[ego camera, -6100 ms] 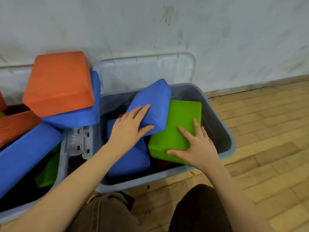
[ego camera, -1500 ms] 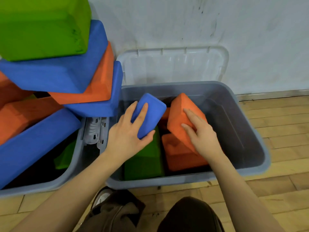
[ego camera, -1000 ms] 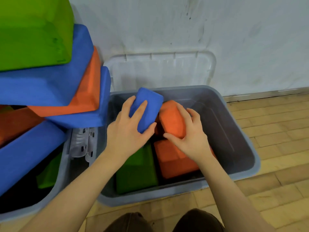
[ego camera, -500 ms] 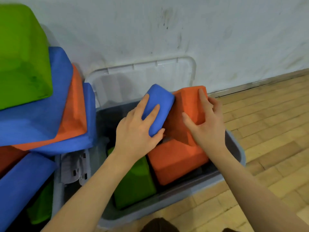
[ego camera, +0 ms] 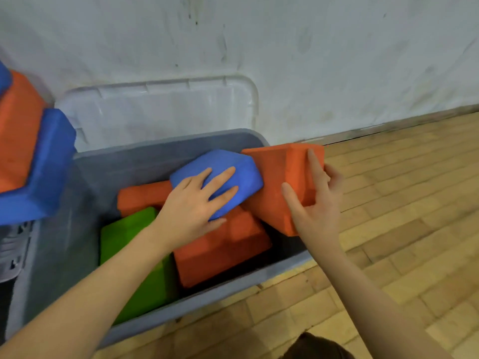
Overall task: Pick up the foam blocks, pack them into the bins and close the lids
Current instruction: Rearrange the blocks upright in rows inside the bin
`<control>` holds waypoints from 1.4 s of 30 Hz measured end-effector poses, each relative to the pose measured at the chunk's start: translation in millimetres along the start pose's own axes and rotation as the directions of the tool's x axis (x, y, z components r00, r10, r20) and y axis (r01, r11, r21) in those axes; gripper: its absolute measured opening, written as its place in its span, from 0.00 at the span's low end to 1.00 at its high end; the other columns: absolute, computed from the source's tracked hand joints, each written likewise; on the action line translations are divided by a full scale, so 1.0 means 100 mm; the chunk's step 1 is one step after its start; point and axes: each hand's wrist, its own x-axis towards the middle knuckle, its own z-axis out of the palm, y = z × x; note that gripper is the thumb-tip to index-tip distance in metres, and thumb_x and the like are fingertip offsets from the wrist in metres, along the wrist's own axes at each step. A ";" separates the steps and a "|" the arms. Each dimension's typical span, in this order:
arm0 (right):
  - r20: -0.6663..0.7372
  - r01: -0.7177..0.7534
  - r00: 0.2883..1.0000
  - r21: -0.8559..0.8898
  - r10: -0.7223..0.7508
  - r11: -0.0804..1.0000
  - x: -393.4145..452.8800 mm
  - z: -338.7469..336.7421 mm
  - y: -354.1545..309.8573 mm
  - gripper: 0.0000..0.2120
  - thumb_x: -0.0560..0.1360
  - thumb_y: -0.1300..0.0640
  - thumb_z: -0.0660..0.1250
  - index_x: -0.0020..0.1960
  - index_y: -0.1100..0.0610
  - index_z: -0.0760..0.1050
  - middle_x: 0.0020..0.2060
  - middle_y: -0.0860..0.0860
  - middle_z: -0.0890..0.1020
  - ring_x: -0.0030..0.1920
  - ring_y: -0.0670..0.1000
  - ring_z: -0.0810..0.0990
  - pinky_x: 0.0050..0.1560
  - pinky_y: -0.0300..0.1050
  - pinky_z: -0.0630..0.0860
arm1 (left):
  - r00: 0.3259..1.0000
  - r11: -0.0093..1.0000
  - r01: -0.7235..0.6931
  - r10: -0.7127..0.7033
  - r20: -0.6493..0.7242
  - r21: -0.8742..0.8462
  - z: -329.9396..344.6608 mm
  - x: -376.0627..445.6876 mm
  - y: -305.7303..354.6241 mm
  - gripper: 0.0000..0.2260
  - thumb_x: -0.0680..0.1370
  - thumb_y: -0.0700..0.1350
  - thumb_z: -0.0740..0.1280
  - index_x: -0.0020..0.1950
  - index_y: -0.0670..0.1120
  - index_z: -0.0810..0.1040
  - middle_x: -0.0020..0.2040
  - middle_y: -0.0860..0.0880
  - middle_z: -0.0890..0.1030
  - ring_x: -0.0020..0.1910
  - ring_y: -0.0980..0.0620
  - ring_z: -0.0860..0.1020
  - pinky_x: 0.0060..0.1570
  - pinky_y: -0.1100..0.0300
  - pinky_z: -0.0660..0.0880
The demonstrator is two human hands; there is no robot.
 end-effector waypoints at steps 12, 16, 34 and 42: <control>-0.017 0.166 0.986 0.255 -0.167 0.953 0.22 -0.28 0.25 0.30 0.70 0.43 0.66 0.70 0.35 0.60 0.65 0.48 0.62 0.61 0.32 0.62 0.57 0.22 0.61 | 0.949 0.949 0.300 -0.308 0.073 0.101 -0.22 0.18 0.47 0.46 0.60 0.54 0.79 0.71 0.40 0.62 0.64 0.38 0.74 0.56 0.39 0.78 0.54 0.52 0.72; -0.075 0.196 0.981 0.302 -0.182 0.933 0.35 -0.31 0.16 0.30 0.72 0.45 0.66 0.71 0.38 0.60 0.66 0.52 0.61 0.63 0.46 0.67 0.59 0.26 0.64 | 0.929 0.921 0.370 -0.367 -0.043 0.122 -0.31 0.33 0.52 0.45 0.60 0.50 0.80 0.72 0.43 0.63 0.68 0.41 0.71 0.62 0.40 0.74 0.57 0.51 0.65; -0.088 0.413 0.911 0.208 -0.404 0.887 0.27 -0.37 0.15 0.24 0.74 0.49 0.66 0.69 0.48 0.67 0.68 0.57 0.64 0.68 0.54 0.68 0.64 0.36 0.66 | 0.861 0.858 0.509 -0.508 0.026 -0.074 0.08 0.12 0.58 0.31 0.70 0.59 0.60 0.71 0.48 0.65 0.65 0.47 0.75 0.61 0.46 0.76 0.54 0.54 0.71; -0.067 0.641 0.767 0.027 -0.639 0.767 0.48 -0.48 0.02 0.24 0.73 0.48 0.68 0.67 0.48 0.68 0.68 0.59 0.68 0.62 0.52 0.72 0.61 0.53 0.68 | 0.734 0.613 0.408 -0.661 -0.157 -0.676 -0.18 0.44 0.67 0.25 0.79 0.57 0.53 0.74 0.60 0.49 0.76 0.56 0.56 0.73 0.49 0.62 0.70 0.53 0.60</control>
